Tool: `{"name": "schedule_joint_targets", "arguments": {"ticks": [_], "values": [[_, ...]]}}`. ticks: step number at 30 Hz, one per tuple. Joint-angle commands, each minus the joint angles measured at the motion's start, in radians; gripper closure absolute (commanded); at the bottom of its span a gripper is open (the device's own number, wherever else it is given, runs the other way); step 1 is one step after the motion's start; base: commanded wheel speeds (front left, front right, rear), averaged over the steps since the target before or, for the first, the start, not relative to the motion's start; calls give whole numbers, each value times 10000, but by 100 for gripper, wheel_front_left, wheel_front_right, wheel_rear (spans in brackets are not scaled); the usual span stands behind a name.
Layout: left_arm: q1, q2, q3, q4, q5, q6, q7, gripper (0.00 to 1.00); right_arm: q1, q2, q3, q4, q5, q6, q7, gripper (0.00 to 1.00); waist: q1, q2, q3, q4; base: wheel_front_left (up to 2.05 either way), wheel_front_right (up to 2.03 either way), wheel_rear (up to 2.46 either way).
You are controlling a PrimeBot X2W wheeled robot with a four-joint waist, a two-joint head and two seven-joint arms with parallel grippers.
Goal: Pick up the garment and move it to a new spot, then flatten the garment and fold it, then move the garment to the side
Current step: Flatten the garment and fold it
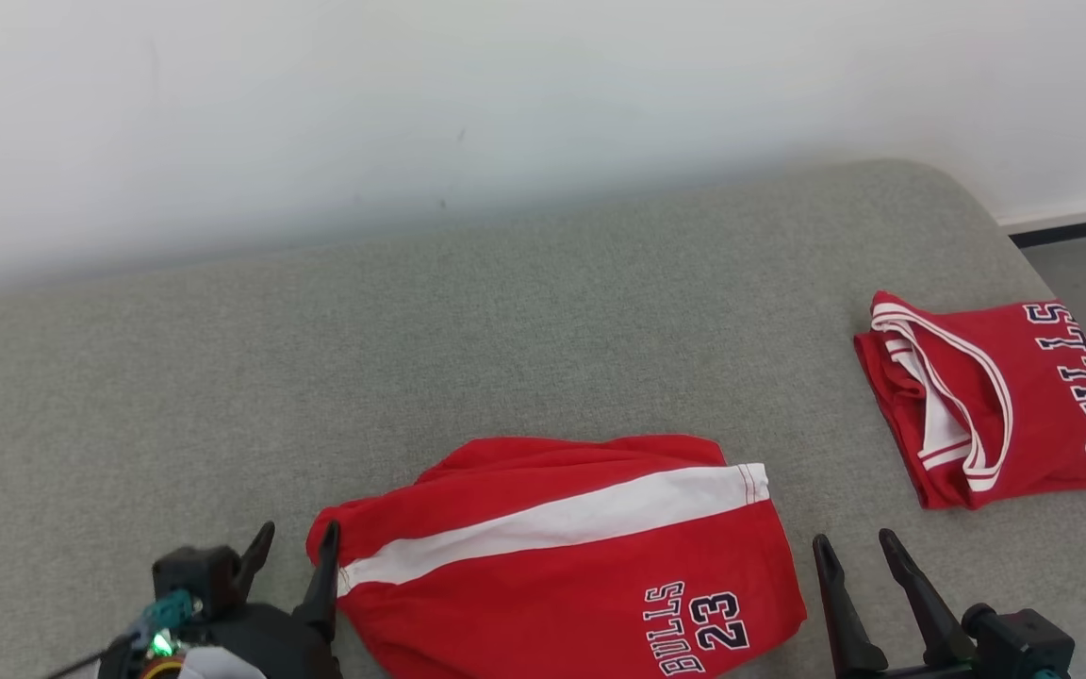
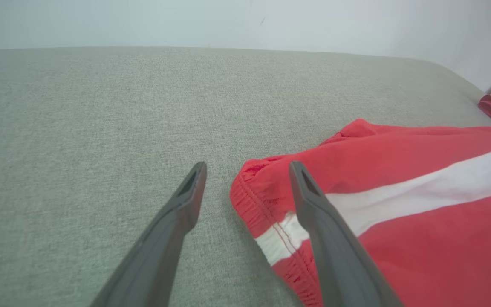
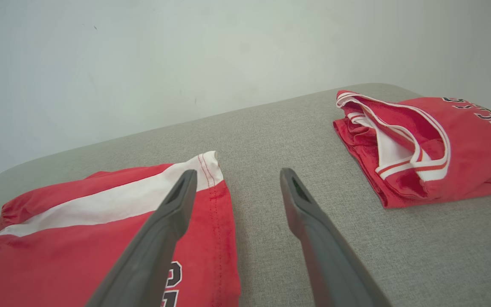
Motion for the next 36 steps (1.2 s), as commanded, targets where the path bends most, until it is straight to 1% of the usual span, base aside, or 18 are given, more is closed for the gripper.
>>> {"name": "schedule_joint_targets", "arguments": {"ticks": [1, 4, 6, 8, 11, 13, 16, 19, 23, 26, 29, 36], "values": [[277, -137, 122, -80, -27, 66, -180, 0, 107, -57, -47, -20, 29, -19, 43, 0, 0, 0, -199, 119, 0, 0, 0], [927, -378, 749, -514, 75, 266, -468, 0, 217, -84, -182, -148, -9, -19, 63, 0, 0, 0, -349, 304, 0, 0, 0], [1294, -612, 1667, -1415, 633, 359, -492, 0, 292, -117, -283, -237, -45, -21, 92, 0, 0, 0, -422, 473, 0, 0, 0], [2131, -978, 2591, -2293, 1348, 362, -475, 0, 312, -153, -369, -307, -72, -19, 128, 0, 0, 0, -506, 638, 0, 0, 0], [3130, -1567, 3898, -3564, 2546, 176, -481, 0, 377, -165, -472, -422, -103, -21, 153, 0, 0, 0, -643, 874, 0, 0, 0], [3780, -1967, 4535, -4086, 3232, -29, -483, 0, 419, -172, -531, -478, -112, -21, 204, 0, 0, 0, -724, 1006, 0, 0, 0], [4495, -2445, 5305, -4561, 4125, -400, -482, 0, 487, -168, -591, -548, -137, -21, 236, 0, 0, 0, -845, 1189, 0, 0, 0], [4991, -2820, 6047, -4853, 4770, -746, -485, 0, 548, -139, -647, -592, -140, -19, 285, 0, 0, 0, -945, 1331, 0, 0, 0], [5457, -3088, 6777, -4835, 5453, -1318, -485, 0, 694, -101, -642, -576, -158, -19, 331, 0, 0, 0, -1063, 1445, 0, 0, 0], [5770, -3228, 7128, -4866, 5920, -1588, -486, 0, 769, -73, -579, -474, -112, -19, 371, 0, 0, 0, -1153, 1489, 0, 0, 0], [6047, -3332, 7321, -4852, 6182, -1747, -485, 0, 916, -29, -549, -324, -64, -21, 380, 0, 0, 0, -1228, 1563, 0, 0, 0], [6304, -3416, 7461, -4751, 6471, -1966, -486, 0, 1069, 54, -564, -165, -45, -19, 358, 0, 0, 0, -1277, 1676, 0, 0, 0]]}}
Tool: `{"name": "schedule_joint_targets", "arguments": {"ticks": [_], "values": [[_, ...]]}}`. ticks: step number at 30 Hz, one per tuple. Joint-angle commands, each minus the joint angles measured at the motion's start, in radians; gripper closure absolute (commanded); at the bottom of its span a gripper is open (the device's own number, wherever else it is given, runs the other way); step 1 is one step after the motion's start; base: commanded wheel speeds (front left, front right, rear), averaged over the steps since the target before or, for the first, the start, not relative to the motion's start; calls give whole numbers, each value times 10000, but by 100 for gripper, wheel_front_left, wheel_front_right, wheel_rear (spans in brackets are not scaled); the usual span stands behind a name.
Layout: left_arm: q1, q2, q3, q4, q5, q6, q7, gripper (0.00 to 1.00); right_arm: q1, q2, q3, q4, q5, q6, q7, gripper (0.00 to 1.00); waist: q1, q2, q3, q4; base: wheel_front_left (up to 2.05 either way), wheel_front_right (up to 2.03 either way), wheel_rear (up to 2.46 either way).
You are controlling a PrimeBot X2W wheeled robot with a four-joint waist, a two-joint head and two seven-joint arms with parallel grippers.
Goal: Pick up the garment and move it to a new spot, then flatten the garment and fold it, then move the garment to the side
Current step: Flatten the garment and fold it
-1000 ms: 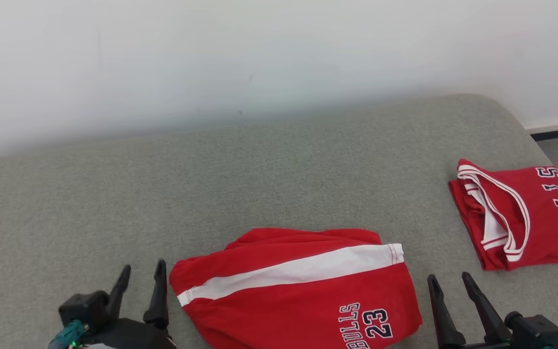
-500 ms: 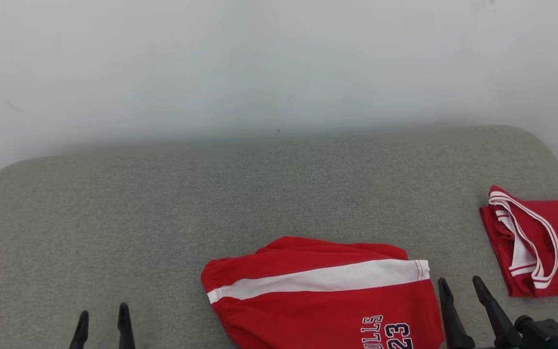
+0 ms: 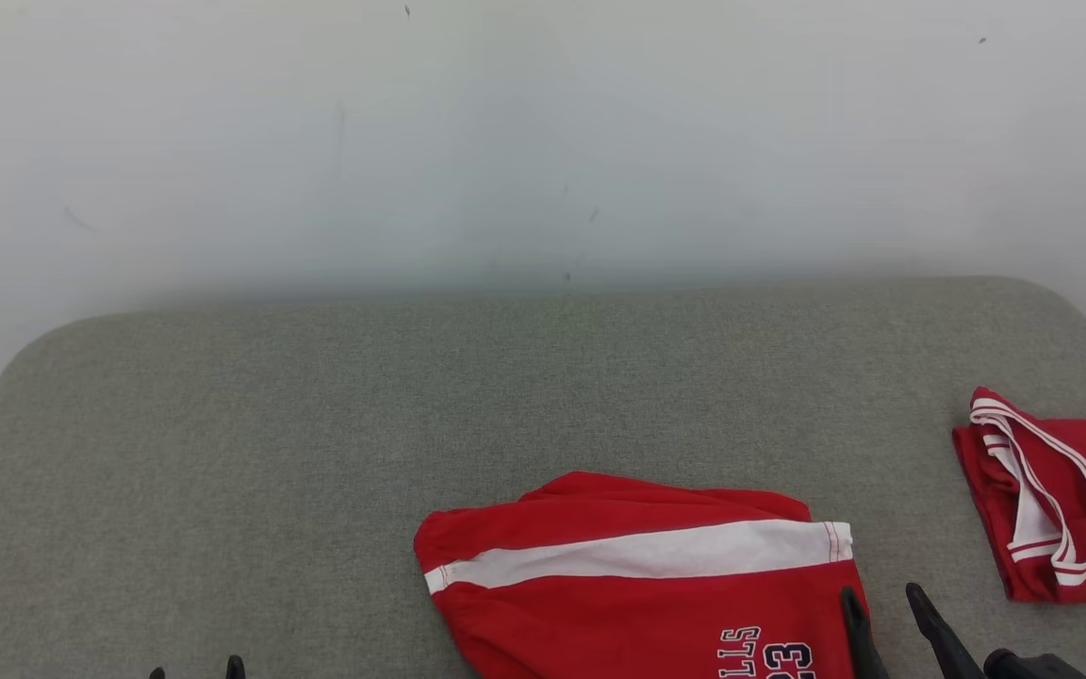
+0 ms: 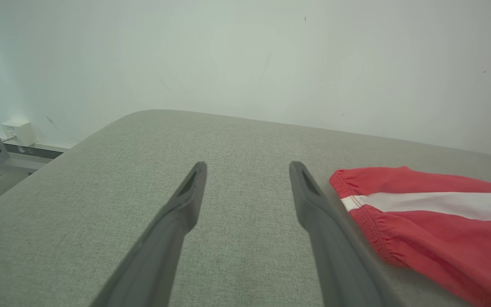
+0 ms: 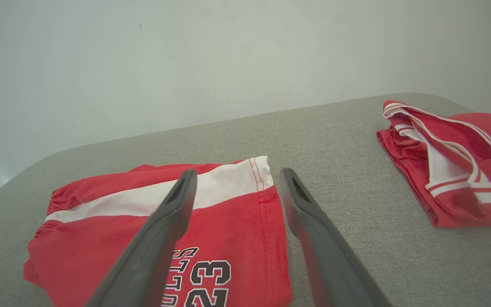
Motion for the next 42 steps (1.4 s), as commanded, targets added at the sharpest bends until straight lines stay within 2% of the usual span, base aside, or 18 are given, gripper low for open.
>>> {"name": "schedule_joint_targets", "arguments": {"ticks": [1, 25, 31, 37, 42], "values": [[150, -26, 43, 2, 145, -64, -26, 0, 125, 38, -15, 10, 51, -19, -47, 0, 1, 0, -7, 31, 0, 0, 0], [-160, -52, -274, 378, -173, -161, -27, 0, -175, 45, 9, -72, -53, -21, -4, 0, 1, 0, 225, -77, 0, 0, 0], [-361, -53, -582, 576, -219, -170, -27, 0, -486, -289, 213, -67, -56, -19, 583, 0, 1, 0, 273, -226, 0, 0, 0], [-1029, -53, -1226, 1928, -524, -210, 93, 0, -1016, -367, -44, 82, -34, -19, 1417, 0, 1, 0, 390, -318, 0, 0, 0], [-2384, -44, -1966, 3427, -1252, -251, 1266, 0, -1520, -304, 4, 204, -100, -19, 1812, 0, 1, 0, 545, -406, 0, 0, 0]]}}
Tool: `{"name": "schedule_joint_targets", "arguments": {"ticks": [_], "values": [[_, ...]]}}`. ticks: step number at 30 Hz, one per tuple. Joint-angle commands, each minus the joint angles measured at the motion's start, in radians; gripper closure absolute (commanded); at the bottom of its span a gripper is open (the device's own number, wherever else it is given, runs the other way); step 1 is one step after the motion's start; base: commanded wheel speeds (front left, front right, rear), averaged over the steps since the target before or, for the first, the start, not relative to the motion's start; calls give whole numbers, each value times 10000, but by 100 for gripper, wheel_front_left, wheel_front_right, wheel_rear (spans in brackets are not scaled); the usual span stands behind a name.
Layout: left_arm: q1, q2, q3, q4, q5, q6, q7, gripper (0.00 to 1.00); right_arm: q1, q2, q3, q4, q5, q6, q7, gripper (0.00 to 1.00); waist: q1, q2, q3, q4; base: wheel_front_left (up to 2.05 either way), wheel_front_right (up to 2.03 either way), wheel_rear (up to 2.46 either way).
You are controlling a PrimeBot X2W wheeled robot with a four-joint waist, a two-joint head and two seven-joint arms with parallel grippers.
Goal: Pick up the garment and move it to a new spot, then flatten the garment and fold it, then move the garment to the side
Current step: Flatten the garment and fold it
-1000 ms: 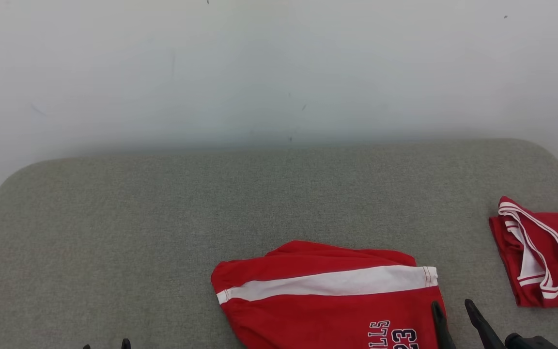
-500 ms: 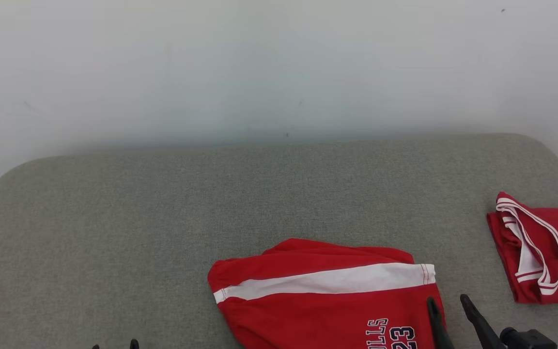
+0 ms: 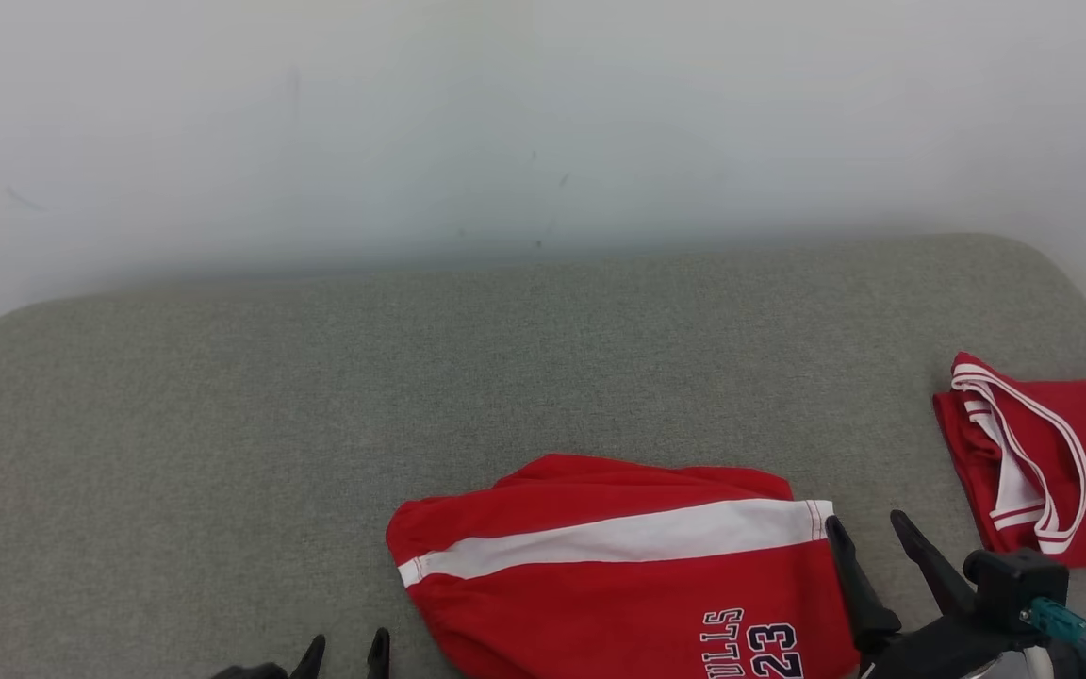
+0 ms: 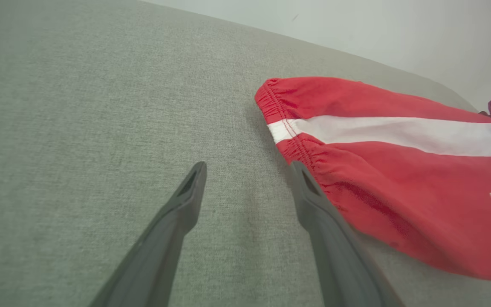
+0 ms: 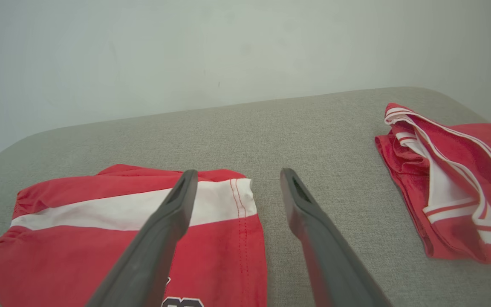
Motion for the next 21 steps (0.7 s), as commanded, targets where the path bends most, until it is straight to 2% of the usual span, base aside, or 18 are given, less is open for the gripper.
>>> {"name": "schedule_joint_targets", "arguments": {"ticks": [1, 7, 14, 21], "values": [[-214, 11, -50, 156, -194, -17, 144, 0, -110, 27, 26, 23, -21, -19, 40, 0, -1, -1, 81, -56, 0, 0, 0], [-1625, 9, -417, 1246, -1006, -28, 1275, 0, -456, 154, 302, 153, 102, -19, 55, 0, -1, -1, 405, -286, 0, 0, 0], [-2695, 9, -419, 2029, -1909, 58, 1984, 0, -710, 200, 526, 310, 198, -19, -130, 0, -1, -1, 803, -603, 0, 0, 0], [-3082, 9, -523, 2479, -2391, 139, 2437, 0, -801, 197, 643, 484, 243, -19, -296, 0, -1, -1, 874, -817, 0, 0, 0]]}}
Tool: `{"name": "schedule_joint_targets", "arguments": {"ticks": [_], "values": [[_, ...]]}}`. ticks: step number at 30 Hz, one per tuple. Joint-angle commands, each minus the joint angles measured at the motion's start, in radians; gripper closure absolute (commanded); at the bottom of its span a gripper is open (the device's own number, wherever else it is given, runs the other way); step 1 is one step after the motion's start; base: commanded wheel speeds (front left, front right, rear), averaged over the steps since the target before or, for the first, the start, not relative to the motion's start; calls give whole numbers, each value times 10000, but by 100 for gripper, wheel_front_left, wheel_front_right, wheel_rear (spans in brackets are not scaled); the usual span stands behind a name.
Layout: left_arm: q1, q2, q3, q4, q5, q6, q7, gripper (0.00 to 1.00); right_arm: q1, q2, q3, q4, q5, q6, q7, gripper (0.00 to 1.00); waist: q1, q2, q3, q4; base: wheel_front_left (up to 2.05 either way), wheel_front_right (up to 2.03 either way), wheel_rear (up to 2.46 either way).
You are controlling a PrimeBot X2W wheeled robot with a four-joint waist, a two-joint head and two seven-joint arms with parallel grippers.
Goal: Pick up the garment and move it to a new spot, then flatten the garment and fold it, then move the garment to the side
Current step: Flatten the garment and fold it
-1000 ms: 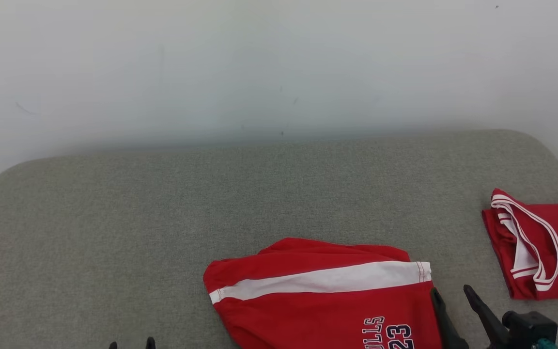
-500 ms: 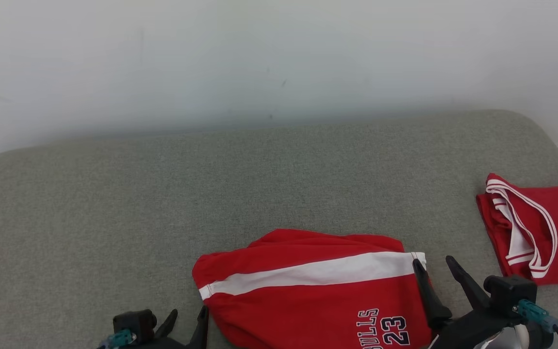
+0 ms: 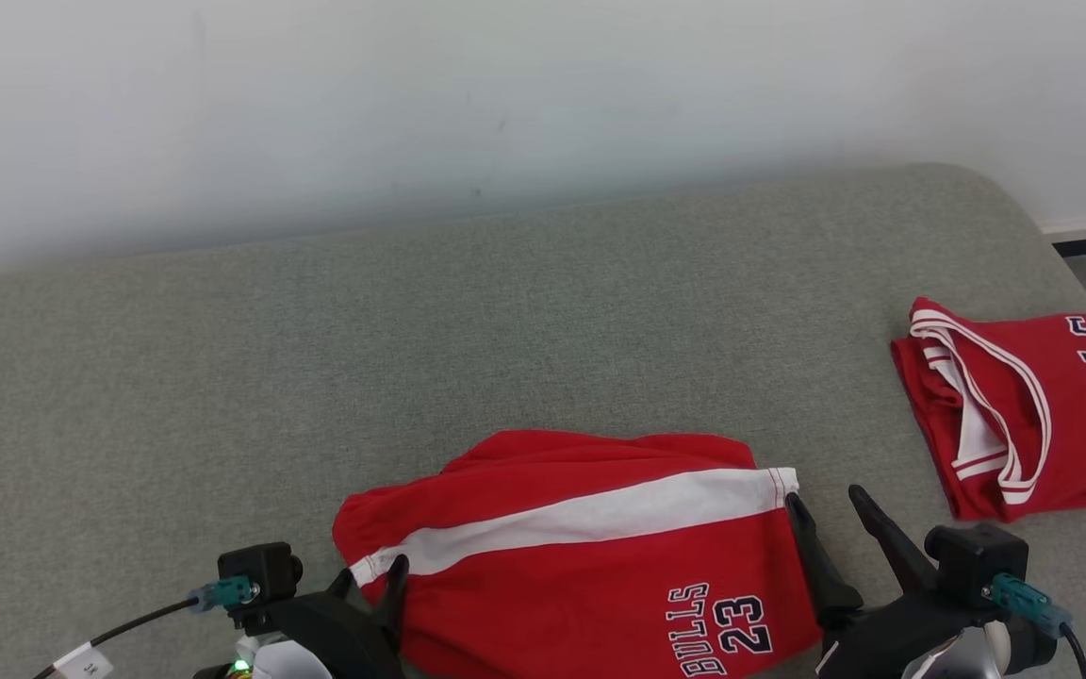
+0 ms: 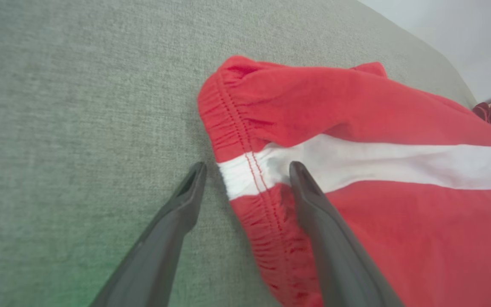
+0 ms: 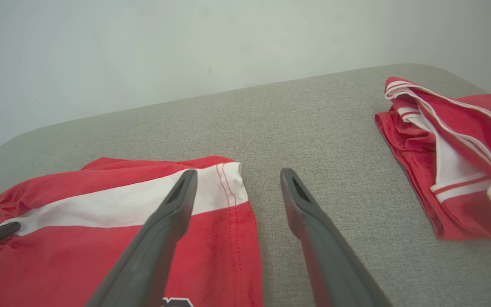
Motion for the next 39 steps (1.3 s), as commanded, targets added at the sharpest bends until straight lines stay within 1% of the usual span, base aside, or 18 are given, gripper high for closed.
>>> {"name": "schedule_joint_targets", "arguments": {"ticks": [1, 2, 3, 5, 7, 8, 9, 10, 11, 18, 25, 30, 39], "values": [[-99, 5, -32, 98, -67, 75, 51, 0, -50, 12, 14, 24, 62, -19, -62, 0, -1, -1, 8, -45, 0, 0, 0], [-97, 9, -36, 144, -57, 112, 98, 0, -49, 17, 24, 51, 65, -19, -76, 0, -1, -1, 0, -62, 0, 0, 0], [-80, 19, -42, 161, -57, 156, 113, 5, -50, 24, 27, 77, 72, -19, -99, 0, -1, -1, -9, -75, 0, 0, 0], [-27, 24, -34, 166, -101, 181, 144, 44, -41, 17, 29, 115, 79, -19, -135, 0, -1, -1, -36, -87, 0, 0, 0], [37, 39, -34, 147, -147, 202, 144, 54, -35, -27, 18, 153, 91, -19, -142, 0, -1, -1, -59, -80, 0, 0, 0], [67, 46, -22, 129, -162, 218, 134, 61, -47, -51, 18, 161, 88, -19, -125, 0, -1, -1, -72, -72, 0, 0, 0], [94, 50, -14, 100, -157, 231, 92, 71, -76, -80, 30, 157, 80, -19, -84, 0, -1, -1, -85, -63, 0, 0, 0], [107, 49, -19, 67, -156, 240, 59, 91, -118, -123, 37, 144, 83, -19, -36, 0, -1, -1, -96, -51, 0, 0, 0], [121, 50, -29, 37, -163, 233, 51, 100, -158, -170, 31, 124, 93, -19, 8, 0, -1, -1, -104, -37, 0, 0, 0], [233, 64, -202, -176, -57, 223, -119, 100, -404, -346, -67, 128, 164, -19, 717, 0, -1, -1, -7, 93, 0, 0, 0], [110, 45, -382, -244, -84, 251, -250, 100, -561, -181, 118, 255, 240, -19, 1424, 0, -1, -1, 202, 199, 0, 0, 0], [-37, 43, -459, -240, -128, 262, -298, 100, -745, -79, 529, 315, 246, -19, 1498, 0, -1, -1, 326, 249, 0, 0, 0], [-166, 43, -560, -106, -195, 247, -379, 100, -919, -13, 958, 585, 299, -19, 1441, 0, -1, -1, 370, 335, 0, 0, 0]]}}
